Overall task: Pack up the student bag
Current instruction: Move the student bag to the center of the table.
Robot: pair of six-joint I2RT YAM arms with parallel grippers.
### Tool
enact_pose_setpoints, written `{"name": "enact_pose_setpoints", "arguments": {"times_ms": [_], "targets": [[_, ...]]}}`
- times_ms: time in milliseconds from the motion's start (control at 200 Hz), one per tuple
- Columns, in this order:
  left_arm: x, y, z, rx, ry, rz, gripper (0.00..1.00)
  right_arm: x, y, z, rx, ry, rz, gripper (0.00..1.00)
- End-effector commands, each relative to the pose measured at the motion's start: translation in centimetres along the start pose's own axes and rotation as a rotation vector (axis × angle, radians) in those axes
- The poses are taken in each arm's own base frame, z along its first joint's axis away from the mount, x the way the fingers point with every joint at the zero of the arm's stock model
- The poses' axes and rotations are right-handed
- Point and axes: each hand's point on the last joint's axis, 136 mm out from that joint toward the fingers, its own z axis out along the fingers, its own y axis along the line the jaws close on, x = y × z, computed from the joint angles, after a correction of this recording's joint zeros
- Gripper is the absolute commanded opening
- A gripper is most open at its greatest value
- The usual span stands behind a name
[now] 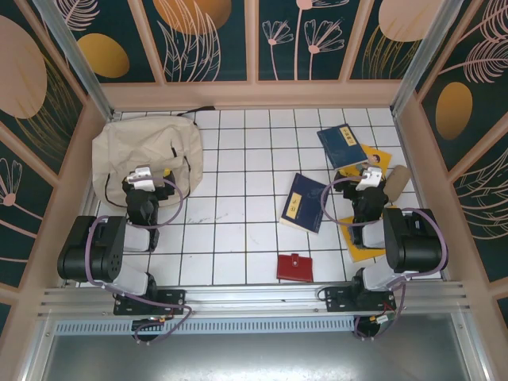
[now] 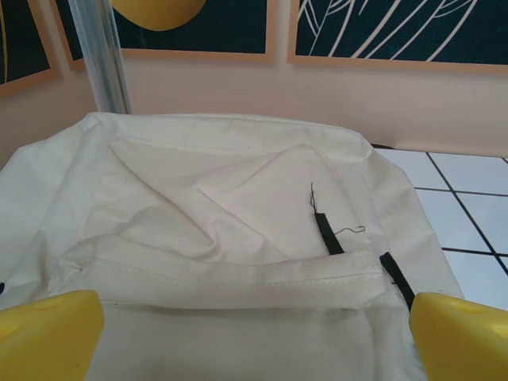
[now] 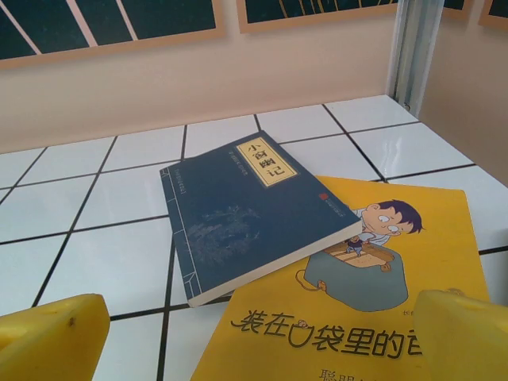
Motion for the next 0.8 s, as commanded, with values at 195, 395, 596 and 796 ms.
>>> {"name": "enact_pose_setpoints", "arguments": {"times_ms": [195, 395, 596, 796], "targets": [[-0.76, 0.26, 0.21, -0.008, -0.028, -0.017, 0.99, -0.72, 0.03, 0.34, -0.008, -0.02, 0.017, 0.99], [-0.77, 0.28, 0.19, -0.009, -0.028, -0.018, 0.99, -0.75, 0.09, 0.35, -0.01, -0.02, 0.016, 0.99], [-0.79, 0.24, 0.28, -0.008, -0.027, -0.019, 0.99, -0.73, 0.04, 0.34, -0.008, -0.019, 0.017, 0.99], [-0.74, 0.24, 0.28, -0.008, -0.026, -0.019, 0.99, -0.68, 0.08, 0.37, -0.015, -0.017, 0.018, 0.99]]}}
